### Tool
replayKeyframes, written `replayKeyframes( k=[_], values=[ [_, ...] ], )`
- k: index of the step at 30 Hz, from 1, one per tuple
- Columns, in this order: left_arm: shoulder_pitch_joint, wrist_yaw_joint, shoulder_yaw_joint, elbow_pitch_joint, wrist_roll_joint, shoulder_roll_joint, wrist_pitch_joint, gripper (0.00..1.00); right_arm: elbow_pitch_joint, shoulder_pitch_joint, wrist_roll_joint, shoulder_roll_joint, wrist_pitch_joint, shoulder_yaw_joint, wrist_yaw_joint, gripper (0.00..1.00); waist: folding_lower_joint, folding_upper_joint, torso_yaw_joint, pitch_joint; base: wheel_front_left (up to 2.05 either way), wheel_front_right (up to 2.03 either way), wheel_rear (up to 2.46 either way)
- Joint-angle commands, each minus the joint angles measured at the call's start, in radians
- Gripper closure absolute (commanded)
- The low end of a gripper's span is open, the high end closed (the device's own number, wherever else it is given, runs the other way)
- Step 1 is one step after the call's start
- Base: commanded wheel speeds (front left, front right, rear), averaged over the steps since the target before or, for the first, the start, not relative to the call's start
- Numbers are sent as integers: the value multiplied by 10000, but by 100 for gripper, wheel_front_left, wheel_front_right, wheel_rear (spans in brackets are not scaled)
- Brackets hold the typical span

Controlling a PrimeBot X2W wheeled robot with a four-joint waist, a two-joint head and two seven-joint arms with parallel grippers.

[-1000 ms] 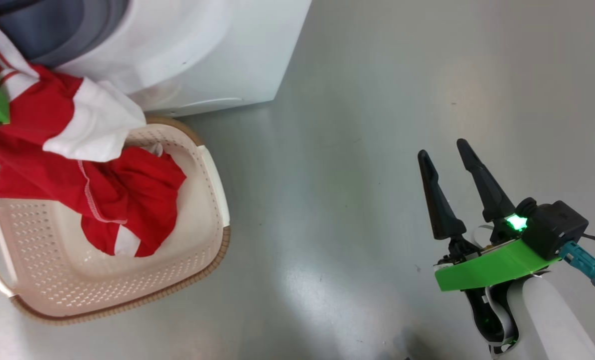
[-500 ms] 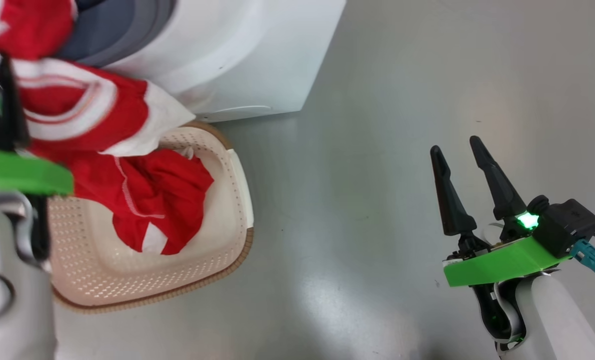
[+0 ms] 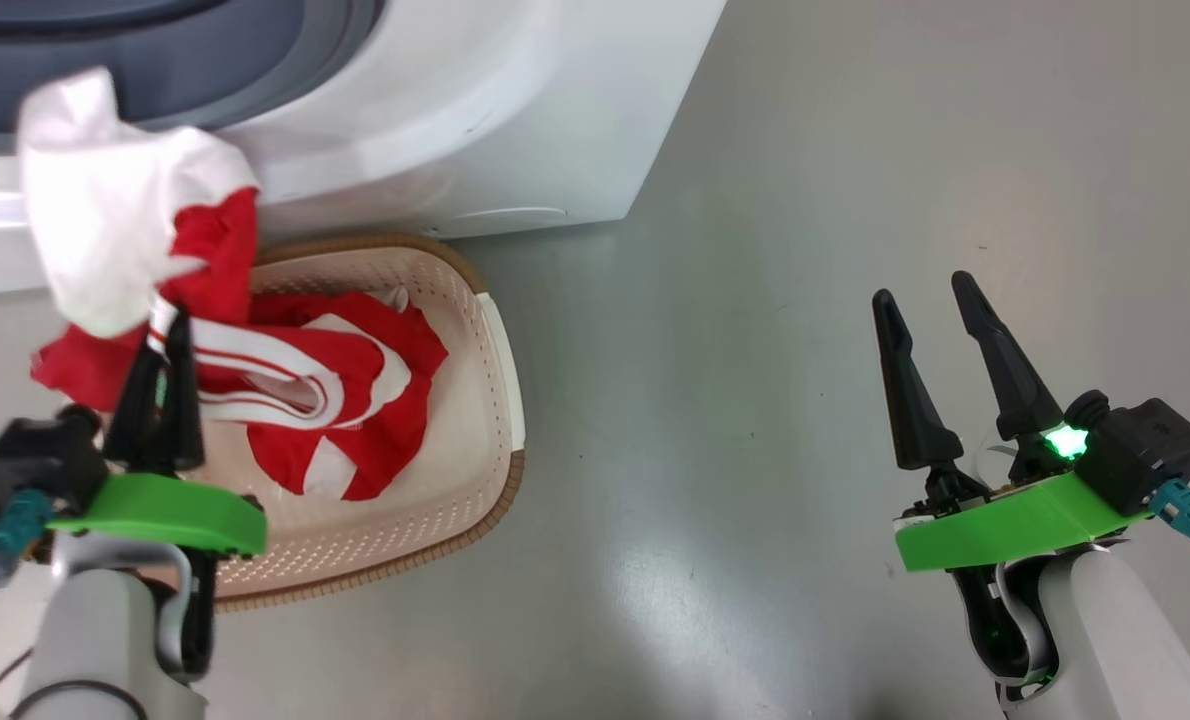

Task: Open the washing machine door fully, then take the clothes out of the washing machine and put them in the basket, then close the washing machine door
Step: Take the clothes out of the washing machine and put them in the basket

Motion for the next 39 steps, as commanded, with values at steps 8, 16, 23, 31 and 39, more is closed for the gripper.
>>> replayKeyframes(
  k=[8,16,23,31,39],
  values=[
    [162,-52,-418,1095,-404,382,-49,100,-290,127,31,9,-63,303,65,0,0,0,-171,428,0,0,0],
    [-331,-53,-816,2445,-561,597,-49,100,-385,85,8,9,-63,300,65,0,0,0,-269,955,0,0,0],
    [-871,-53,-996,3467,-625,721,-49,68,-437,16,-25,9,-63,252,65,0,0,0,-267,1215,0,0,0],
    [-1028,-53,-975,3753,-591,631,-49,0,-358,30,-86,9,-63,216,65,0,0,0,-207,1019,0,0,0],
    [-652,-53,-840,3517,-716,515,-49,0,-204,102,-157,9,-63,249,65,0,0,0,-118,310,0,0,0]
  ],
)
